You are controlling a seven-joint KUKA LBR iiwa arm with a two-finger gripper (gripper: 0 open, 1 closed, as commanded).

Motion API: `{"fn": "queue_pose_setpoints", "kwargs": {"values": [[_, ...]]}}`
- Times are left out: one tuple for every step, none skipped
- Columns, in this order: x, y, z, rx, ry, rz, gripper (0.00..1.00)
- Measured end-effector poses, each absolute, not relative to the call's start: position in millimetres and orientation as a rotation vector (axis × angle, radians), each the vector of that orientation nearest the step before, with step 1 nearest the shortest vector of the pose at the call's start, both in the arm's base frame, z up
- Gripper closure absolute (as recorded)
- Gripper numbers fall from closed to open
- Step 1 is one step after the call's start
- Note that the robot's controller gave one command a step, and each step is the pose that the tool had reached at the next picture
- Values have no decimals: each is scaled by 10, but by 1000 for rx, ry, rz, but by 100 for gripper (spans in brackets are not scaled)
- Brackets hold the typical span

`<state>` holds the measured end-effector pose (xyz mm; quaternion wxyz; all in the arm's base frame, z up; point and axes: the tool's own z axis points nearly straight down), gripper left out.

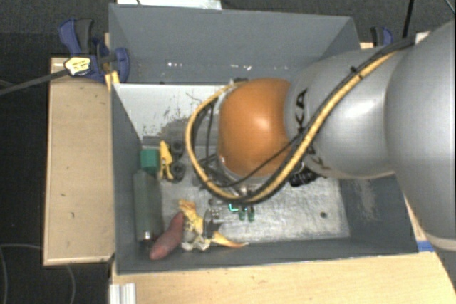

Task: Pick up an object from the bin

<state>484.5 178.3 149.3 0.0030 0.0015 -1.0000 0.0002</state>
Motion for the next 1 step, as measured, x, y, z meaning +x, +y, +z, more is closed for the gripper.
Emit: {"fn": "queue_pose_setpoints", "kwargs": {"values": [[4868, 1775, 1530, -4, -3143, -2, 0]]}}
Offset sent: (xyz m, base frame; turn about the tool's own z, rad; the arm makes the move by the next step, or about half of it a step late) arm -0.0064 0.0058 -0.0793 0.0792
